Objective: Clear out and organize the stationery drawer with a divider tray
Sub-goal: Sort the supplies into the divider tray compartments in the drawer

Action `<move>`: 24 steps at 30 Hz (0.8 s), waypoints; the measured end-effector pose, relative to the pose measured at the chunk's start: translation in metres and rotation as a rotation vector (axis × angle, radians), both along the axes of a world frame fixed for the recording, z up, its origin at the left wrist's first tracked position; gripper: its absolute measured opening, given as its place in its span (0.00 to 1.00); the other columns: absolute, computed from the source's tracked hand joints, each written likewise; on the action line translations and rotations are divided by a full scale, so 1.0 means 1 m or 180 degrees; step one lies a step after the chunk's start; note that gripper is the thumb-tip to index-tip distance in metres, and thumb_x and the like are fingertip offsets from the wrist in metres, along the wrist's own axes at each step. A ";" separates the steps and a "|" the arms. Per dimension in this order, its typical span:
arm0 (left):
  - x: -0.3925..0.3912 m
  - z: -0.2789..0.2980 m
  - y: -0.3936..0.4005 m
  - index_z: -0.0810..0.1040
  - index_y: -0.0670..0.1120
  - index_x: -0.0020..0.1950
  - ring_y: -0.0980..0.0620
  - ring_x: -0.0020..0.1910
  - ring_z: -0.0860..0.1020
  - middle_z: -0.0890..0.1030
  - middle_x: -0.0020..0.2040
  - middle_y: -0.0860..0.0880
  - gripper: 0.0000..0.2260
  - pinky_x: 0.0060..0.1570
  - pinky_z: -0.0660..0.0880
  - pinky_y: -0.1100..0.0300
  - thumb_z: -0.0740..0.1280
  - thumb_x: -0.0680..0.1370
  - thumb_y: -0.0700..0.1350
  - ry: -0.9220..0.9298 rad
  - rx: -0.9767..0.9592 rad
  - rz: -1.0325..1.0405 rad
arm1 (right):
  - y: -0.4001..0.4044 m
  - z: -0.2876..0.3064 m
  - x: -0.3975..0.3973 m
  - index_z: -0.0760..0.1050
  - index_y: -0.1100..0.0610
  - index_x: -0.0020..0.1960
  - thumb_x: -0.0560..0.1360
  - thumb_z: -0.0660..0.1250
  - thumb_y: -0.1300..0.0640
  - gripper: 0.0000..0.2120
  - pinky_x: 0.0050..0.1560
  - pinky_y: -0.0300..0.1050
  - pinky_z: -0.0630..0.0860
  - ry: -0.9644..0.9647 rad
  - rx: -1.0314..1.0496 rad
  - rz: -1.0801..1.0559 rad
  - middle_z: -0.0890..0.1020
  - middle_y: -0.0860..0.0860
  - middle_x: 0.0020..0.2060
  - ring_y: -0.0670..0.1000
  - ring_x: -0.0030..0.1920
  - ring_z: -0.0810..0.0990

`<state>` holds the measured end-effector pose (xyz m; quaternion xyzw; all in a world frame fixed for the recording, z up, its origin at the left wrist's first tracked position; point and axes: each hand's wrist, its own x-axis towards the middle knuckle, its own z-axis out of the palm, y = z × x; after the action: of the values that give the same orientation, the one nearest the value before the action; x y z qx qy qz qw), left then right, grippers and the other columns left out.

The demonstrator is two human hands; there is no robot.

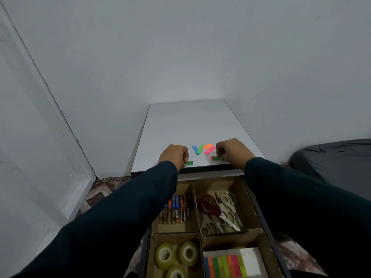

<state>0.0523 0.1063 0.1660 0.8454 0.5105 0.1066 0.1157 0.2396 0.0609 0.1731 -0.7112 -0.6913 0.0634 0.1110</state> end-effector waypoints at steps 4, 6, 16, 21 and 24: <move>-0.001 -0.001 -0.009 0.74 0.46 0.40 0.51 0.44 0.74 0.78 0.43 0.48 0.10 0.48 0.73 0.60 0.64 0.73 0.31 -0.0077 0.0011 0.0020 | -0.011 0.004 -0.002 0.78 0.63 0.51 0.76 0.65 0.63 0.06 0.55 0.42 0.73 0.0190 0.0133 -0.0077 0.81 0.57 0.51 0.55 0.53 0.79; -0.002 -0.004 -0.016 0.74 0.46 0.39 0.52 0.42 0.75 0.77 0.41 0.50 0.10 0.46 0.73 0.60 0.64 0.73 0.31 -0.0130 0.0033 0.0010 | -0.021 0.006 -0.003 0.79 0.63 0.51 0.75 0.66 0.62 0.07 0.54 0.41 0.73 0.0323 0.0137 -0.0138 0.81 0.57 0.51 0.55 0.53 0.79; -0.012 -0.036 -0.081 0.72 0.49 0.33 0.55 0.41 0.76 0.79 0.39 0.50 0.15 0.49 0.74 0.61 0.65 0.73 0.30 -0.0517 -0.0328 0.0004 | -0.086 -0.014 -0.008 0.79 0.62 0.54 0.75 0.66 0.64 0.09 0.58 0.41 0.75 0.0826 -0.0331 -0.0498 0.81 0.56 0.54 0.52 0.56 0.78; -0.021 -0.062 -0.113 0.72 0.50 0.32 0.56 0.42 0.76 0.78 0.39 0.52 0.15 0.45 0.71 0.65 0.68 0.73 0.33 -0.0664 -0.0584 0.0136 | -0.120 -0.039 -0.008 0.79 0.63 0.53 0.75 0.67 0.62 0.09 0.57 0.43 0.77 0.0845 -0.0567 -0.0777 0.82 0.56 0.52 0.53 0.54 0.80; -0.027 -0.072 -0.127 0.71 0.51 0.31 0.58 0.41 0.74 0.77 0.39 0.54 0.16 0.42 0.69 0.66 0.69 0.73 0.34 -0.0726 -0.0645 0.0195 | -0.135 -0.054 -0.008 0.80 0.64 0.51 0.75 0.67 0.62 0.08 0.54 0.46 0.79 0.0750 -0.0735 -0.0942 0.83 0.58 0.50 0.54 0.51 0.81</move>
<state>0.0254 -0.0206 0.0936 0.7958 0.5277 0.1533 0.2544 0.2317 -0.0738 0.1187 -0.8005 -0.5498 0.2078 0.1169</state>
